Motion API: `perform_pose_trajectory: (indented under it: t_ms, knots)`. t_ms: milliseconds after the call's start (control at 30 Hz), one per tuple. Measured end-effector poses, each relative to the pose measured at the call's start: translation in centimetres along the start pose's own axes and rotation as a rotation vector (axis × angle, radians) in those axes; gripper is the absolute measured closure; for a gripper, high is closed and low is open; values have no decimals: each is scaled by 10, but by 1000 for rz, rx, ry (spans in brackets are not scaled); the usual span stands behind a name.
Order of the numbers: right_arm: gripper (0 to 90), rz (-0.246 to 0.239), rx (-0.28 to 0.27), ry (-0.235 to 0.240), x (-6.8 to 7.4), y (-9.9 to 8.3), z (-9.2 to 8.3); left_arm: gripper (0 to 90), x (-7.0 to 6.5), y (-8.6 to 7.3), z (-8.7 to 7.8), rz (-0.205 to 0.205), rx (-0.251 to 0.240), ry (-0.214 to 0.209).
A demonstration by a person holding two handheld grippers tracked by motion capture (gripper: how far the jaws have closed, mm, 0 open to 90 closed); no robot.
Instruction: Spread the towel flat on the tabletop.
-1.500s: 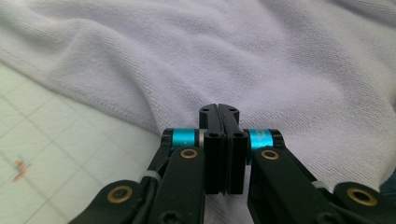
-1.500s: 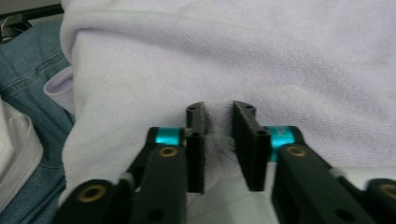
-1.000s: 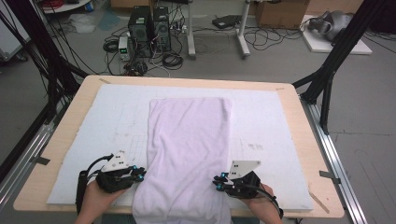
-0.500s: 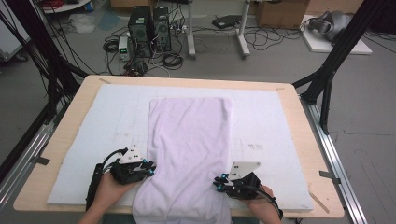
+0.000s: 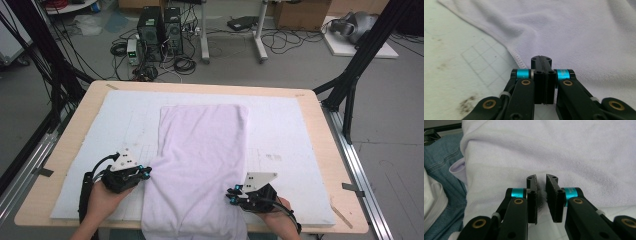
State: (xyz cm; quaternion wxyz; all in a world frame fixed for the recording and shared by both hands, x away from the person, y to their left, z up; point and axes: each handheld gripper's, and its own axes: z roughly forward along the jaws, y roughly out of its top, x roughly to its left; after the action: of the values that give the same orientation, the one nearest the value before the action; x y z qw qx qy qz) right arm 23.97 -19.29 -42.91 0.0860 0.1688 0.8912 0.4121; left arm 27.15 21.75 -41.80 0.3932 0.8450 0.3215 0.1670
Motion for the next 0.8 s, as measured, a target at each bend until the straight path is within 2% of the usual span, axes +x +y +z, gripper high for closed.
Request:
perform_pose_trajectory:
  t_ms: [67, 100, 133, 233, 300, 367, 433, 500, 600, 667, 733, 800]
  knots:
    - [755, 11, -16, -7, -2, 0, -3, 874, 0, 0, -1, -23, -10, -8]
    - [748, 25, -25, -14, -4, 0, -6, 772, 0, 0, -1, -35, -11, -18]
    - [746, 31, -28, -24, -6, -1, -7, 736, -3, 0, -1, -39, -21, -30]
    - [738, 71, -36, -63, -14, -7, -15, 699, -17, -1, 4, -10, -28, -73]
    - [737, 94, -46, -87, -17, -10, -21, 694, -26, -3, 11, 5, -11, -87]
    - [734, 119, -47, -99, -22, -13, -26, 694, -29, -6, 17, 20, 20, -96]
    - [697, 129, -38, -91, -24, -14, -25, 692, -29, -10, 22, 26, 50, -92]
    - [621, 145, -37, -53, -24, -14, -19, 686, -27, -12, 22, 14, 43, -100]
    - [587, 145, -9, -27, -21, -13, -5, 689, -27, -13, 22, 16, 38, -100]
    - [665, 145, 10, -11, -20, -11, 6, 693, -27, -13, 22, 12, 37, -99]
    - [819, 126, 18, -2, -19, -8, 12, 696, -27, -14, 22, 10, 35, -98]
    - [850, 121, 21, 0, -21, -4, 11, 701, -26, -14, 22, 9, 36, -100]
